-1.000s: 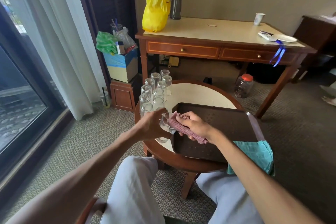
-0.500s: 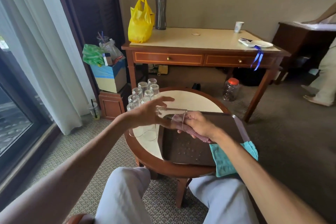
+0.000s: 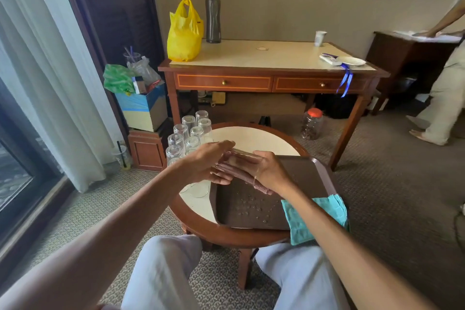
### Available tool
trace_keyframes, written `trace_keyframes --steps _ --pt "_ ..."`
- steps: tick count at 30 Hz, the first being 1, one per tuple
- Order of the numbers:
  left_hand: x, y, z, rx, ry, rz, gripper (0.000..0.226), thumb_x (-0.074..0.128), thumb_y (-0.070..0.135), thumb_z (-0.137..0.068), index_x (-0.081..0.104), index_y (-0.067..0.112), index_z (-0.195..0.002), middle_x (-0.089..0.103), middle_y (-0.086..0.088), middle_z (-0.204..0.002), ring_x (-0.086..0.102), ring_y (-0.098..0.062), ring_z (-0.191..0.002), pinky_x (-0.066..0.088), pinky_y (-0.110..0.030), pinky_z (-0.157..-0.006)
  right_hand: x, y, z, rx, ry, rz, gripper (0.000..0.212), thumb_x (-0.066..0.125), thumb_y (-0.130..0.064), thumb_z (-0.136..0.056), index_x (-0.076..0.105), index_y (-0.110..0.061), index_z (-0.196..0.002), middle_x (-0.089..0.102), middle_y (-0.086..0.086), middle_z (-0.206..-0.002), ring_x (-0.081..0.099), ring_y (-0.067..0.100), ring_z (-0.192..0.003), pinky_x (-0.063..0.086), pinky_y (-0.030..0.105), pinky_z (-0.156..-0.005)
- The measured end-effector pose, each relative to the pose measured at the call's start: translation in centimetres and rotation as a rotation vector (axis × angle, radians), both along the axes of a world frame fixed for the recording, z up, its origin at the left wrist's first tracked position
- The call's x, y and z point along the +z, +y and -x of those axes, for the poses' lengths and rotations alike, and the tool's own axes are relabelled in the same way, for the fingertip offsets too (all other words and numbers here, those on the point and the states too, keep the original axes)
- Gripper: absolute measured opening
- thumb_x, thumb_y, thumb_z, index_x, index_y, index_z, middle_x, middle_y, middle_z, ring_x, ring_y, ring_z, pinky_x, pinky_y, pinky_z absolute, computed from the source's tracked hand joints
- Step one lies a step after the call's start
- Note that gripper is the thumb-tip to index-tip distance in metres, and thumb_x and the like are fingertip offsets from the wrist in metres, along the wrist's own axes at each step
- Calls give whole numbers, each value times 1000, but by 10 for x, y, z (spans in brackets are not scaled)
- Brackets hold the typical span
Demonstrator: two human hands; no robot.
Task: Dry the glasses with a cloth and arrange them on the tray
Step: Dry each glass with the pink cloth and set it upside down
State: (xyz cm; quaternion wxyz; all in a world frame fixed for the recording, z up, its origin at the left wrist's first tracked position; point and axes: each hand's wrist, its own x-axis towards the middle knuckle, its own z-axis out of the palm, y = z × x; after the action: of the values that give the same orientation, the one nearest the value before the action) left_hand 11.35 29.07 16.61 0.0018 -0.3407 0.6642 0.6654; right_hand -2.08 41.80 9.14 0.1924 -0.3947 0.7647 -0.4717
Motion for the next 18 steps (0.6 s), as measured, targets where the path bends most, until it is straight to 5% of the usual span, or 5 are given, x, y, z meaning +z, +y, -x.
trace_keyframes --steps 3,5,7,11,18 --pt "-1 -3 0 55 12 -49 25 55 36 -102 55 12 -110 64 -22 -100 68 -34 -80 62 -45 -73 20 8 -2 216 -292 -63 30 72 -45 -89 74 -17 -101 77 5 -89 71 17 -69 57 35 -64" --pt "-2 2 2 45 25 -112 27 56 34 -100 55 11 -115 64 -21 -101 70 -36 -87 63 -47 -74 21 10 0 173 -258 -35 36 74 -46 -87 75 -14 -102 77 7 -86 73 22 -64 60 38 -62" --pt "-4 5 3 36 35 -159 30 56 36 -100 54 10 -115 64 -19 -99 69 -34 -89 63 -48 -79 18 7 1 37 -117 -60 41 77 -47 -82 76 -13 -107 77 9 -88 73 24 -61 62 44 -58" --pt "-6 -3 2 -6 19 -297 46 49 53 -103 56 10 -117 68 -19 -103 72 -32 -94 63 -46 -75 31 12 -7 -112 384 -90 8 71 -15 -89 75 -8 -92 75 6 -83 59 4 -46 46 19 -38" --pt "-5 -8 3 -22 -11 -483 38 45 38 -106 54 8 -127 70 -24 -112 74 -32 -89 64 -33 -60 60 15 -14 -56 915 41 31 73 -31 -77 45 -27 -67 39 -10 -60 23 -4 -46 12 17 -42"
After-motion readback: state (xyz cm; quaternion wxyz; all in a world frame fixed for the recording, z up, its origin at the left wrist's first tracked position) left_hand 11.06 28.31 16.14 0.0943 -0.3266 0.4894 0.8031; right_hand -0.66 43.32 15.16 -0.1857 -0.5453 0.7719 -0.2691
